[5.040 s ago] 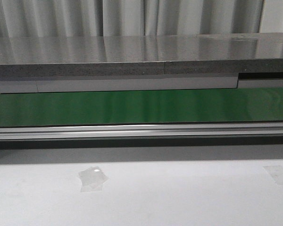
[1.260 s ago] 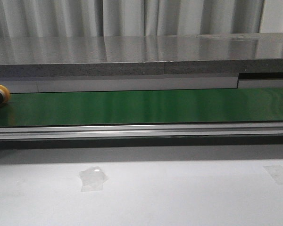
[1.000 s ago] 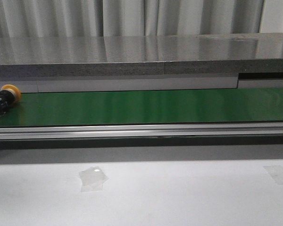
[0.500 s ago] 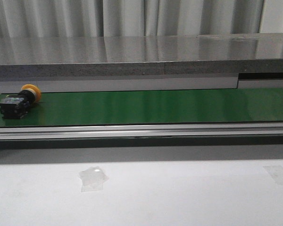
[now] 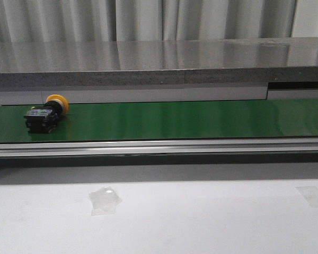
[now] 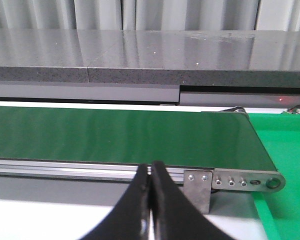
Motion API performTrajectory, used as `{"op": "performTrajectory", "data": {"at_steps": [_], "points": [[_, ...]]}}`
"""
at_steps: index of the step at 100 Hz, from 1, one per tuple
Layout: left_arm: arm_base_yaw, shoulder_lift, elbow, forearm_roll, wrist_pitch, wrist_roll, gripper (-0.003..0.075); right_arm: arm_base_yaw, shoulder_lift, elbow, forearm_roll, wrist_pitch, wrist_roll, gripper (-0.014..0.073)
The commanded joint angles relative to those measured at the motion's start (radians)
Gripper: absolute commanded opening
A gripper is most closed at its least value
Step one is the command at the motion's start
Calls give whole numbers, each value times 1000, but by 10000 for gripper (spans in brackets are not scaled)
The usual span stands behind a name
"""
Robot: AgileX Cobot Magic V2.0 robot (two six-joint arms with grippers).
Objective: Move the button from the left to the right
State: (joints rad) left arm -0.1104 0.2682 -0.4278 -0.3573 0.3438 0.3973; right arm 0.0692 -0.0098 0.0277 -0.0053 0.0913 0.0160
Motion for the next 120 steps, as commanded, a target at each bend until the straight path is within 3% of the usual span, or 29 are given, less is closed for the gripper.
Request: {"op": "performTrajectory", "data": {"at_steps": [1,22,30,65,99,120], "points": [[-7,5,-17,-11,-72,-2,545,1,-19,-16,-7,-75,-2,-68],[-7,5,-12,-11,-72,-2,541,1,-19,-16,-7,-75,-2,-68],[-7,5,-12,-11,-74,-2,487,1,-19,-16,-7,-75,-2,-68],[-7,5,-12,-11,-74,-2,-21,1,-19,-16,-7,-75,-2,-68],[-7,5,-12,-10,-74,-2,-20,1,-19,-16,-8,-86,-2,-68],[-7,5,-12,-10,-74,-2,-20,1,-19,-16,-8,-201,-2,-68]]}}
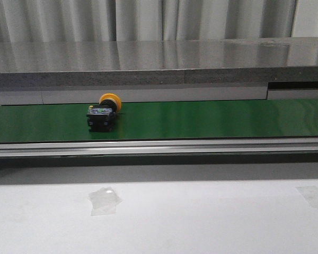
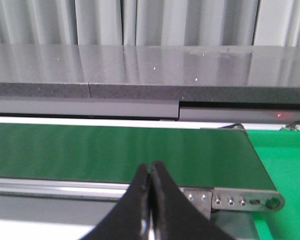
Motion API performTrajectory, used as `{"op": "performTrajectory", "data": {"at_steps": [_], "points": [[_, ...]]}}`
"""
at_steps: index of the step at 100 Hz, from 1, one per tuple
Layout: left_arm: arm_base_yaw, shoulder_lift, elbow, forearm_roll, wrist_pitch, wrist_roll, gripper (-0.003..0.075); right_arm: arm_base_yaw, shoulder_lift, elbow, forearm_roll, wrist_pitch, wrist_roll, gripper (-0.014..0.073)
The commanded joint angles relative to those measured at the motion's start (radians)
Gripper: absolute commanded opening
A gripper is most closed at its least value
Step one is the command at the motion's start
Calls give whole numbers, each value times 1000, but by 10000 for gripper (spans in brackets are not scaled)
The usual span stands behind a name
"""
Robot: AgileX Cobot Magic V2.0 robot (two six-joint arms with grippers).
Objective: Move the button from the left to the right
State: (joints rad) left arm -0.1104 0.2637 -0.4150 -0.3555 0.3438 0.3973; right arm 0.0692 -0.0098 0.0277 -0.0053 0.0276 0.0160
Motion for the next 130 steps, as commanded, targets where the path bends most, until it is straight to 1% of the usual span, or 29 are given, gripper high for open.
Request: {"op": "performTrajectory", "data": {"at_steps": [1,11,25,38,52,72,93,100,109,130], "points": [[-7,9,-25,-11,-74,-2,-20,1,-19,-16,-8,-141,-2,-68],[-7,9,-25,-11,-74,-2,-20,1,-18,-32,12,-169,0,-68],[-7,9,-25,-11,-74,-2,-20,1,-12,-100,49,-95,0,-68],[-7,9,-25,-11,-74,-2,-20,1,29,-205,52,67,0,-68],[-7,9,-25,-11,-74,-2,-20,1,131,-344,52,252,0,-68],[-7,9,-25,-11,-74,-2,-20,1,363,-562,65,500,0,-68],[-7,9,-25,-11,-74,-2,-20,1,638,-788,75,726,0,-68],[-7,9,-25,-11,-74,-2,-20,1,713,-845,75,763,0,-68],[-7,9,-25,-11,-74,-2,-20,1,786,-888,85,775,0,-68],[-7,9,-25,-11,-74,-2,-20,1,876,-897,88,774,0,-68]]}}
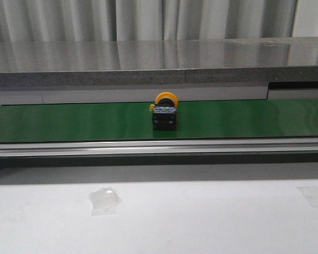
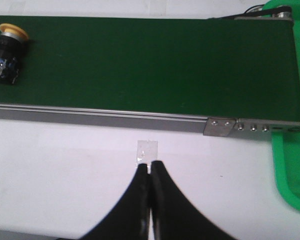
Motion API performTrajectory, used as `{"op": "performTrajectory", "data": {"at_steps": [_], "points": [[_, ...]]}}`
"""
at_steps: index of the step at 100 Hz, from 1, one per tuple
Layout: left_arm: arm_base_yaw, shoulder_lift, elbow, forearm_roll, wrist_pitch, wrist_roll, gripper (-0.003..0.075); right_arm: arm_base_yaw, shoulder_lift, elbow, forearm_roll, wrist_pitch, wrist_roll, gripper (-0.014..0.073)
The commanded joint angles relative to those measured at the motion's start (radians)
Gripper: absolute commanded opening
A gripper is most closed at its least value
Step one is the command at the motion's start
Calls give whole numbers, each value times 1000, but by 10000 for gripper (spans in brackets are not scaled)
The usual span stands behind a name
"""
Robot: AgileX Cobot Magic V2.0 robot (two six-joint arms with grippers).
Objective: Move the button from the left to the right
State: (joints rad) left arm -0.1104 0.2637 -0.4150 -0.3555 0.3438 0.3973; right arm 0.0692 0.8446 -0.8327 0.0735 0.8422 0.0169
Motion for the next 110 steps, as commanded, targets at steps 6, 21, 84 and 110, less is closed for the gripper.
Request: {"op": "performTrajectory", "data": {"at_steps": [6,21,84,110], "points": [[-7,9,-25,-11,-74,-2,-20,1,36,-37,9,-34,-1,-64],[-7,9,-25,-11,-74,-2,-20,1,52,-37,9,-10,-1,50],[-7,9,-25,-11,-74,-2,-20,2,129,-127,49,21,-39,597],[-7,9,-25,-11,-74,-2,-20,10,334,-275,92,27,-102,597]]}}
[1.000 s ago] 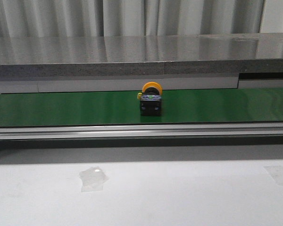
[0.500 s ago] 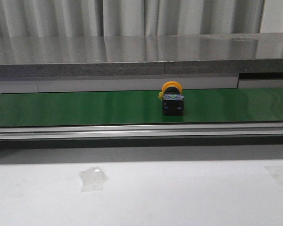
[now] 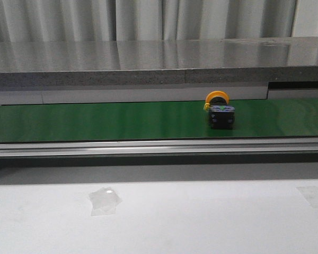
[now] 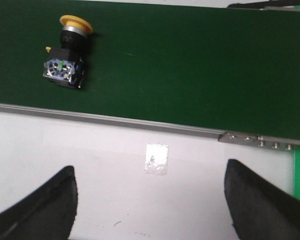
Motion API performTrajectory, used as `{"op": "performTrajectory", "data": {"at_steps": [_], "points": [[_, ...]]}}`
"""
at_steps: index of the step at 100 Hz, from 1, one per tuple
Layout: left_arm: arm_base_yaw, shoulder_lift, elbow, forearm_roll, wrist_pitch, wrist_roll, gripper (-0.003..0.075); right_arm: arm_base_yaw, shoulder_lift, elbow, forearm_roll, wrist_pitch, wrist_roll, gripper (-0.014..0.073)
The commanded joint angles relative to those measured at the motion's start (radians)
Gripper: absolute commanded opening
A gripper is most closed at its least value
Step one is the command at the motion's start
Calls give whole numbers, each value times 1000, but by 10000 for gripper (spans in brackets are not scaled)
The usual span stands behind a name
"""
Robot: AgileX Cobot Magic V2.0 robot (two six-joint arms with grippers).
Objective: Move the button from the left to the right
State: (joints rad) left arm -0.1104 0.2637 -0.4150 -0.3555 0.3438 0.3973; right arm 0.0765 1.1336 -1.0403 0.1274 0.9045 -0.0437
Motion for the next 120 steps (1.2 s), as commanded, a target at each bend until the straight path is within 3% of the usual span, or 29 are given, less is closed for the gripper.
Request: {"op": "performTrajectory", "data": {"at_steps": [1,42,85,120], "points": [[-7,9,-25,-11,-74,-2,-20,2,51,-71,40,-35,-44,597],[-7,9,-25,-11,-74,-2,-20,16,343,-215,76,-93,-137,597],[-7,9,-25,-11,-74,-2,-20,71,453,-225,64,-214,-161,597],[-7,9,-25,-11,-74,-2,-20,70,541,-225,-67,-261,-160,592]]}}
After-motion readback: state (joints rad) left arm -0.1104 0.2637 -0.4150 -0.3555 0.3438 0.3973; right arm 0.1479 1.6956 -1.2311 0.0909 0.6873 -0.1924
